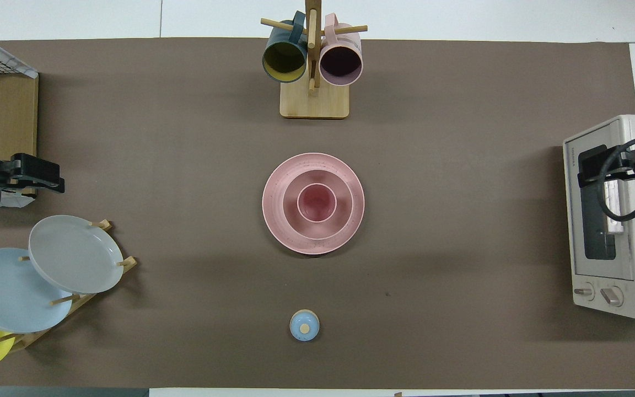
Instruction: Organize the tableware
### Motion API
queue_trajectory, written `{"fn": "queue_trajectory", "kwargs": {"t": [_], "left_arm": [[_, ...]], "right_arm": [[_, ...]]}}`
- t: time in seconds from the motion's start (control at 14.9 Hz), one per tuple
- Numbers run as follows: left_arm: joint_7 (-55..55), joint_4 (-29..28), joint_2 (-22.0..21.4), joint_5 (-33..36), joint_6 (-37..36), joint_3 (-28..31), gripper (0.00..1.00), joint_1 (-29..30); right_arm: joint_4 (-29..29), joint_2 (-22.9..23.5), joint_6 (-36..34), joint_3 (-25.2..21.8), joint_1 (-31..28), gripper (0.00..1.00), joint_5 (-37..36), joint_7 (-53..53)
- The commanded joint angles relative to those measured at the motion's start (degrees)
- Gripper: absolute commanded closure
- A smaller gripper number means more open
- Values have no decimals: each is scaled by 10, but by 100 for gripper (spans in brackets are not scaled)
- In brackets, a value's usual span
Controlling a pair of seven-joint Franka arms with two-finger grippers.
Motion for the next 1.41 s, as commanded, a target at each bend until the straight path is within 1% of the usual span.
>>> {"fn": "queue_trajectory", "kwargs": {"t": [0.0,0.2,0.27,0.34,0.47,0.8,0.94,1.34], "left_arm": [[-2,2,-14,-4,0,3,0,-8],[2,-15,-17,-4,-33,-17,0,7],[2,-15,-13,-4,-33,-32,0,28],[3,-13,-9,-4,-29,-39,0,36],[1,1,11,-4,-14,-47,0,46],[-3,19,11,-10,-16,-49,0,47],[3,36,9,-9,-16,-55,0,51],[6,31,5,-9,-14,-53,0,50]], "right_arm": [[-7,-9,-5,3,-11,0,-1,-10],[-6,-10,0,4,-9,0,-3,-12],[-5,-10,0,4,-10,0,-3,-12],[-5,-10,0,4,-10,0,-3,-13],[-5,-11,-1,4,-10,0,-2,-12],[-6,-11,-1,5,-10,0,0,-9],[-7,-12,-3,5,-10,0,1,-9],[-8,-12,-3,5,-10,0,2,-9]]}}
